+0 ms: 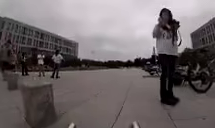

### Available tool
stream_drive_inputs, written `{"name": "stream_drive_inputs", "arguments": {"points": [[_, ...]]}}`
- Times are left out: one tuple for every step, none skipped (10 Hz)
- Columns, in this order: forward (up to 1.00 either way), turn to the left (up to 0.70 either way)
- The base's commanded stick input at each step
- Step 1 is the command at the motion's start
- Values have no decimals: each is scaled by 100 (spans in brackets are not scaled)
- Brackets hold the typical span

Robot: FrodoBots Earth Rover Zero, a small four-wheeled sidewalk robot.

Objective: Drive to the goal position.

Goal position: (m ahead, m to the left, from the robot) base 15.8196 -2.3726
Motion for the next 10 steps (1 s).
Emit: {"name": "stream_drive_inputs", "arguments": {"points": [[70, -9], [70, -2], [70, 1], [70, 1], [70, 1], [70, 1], [70, 1], [70, -7], [70, -13], [70, -13]]}}
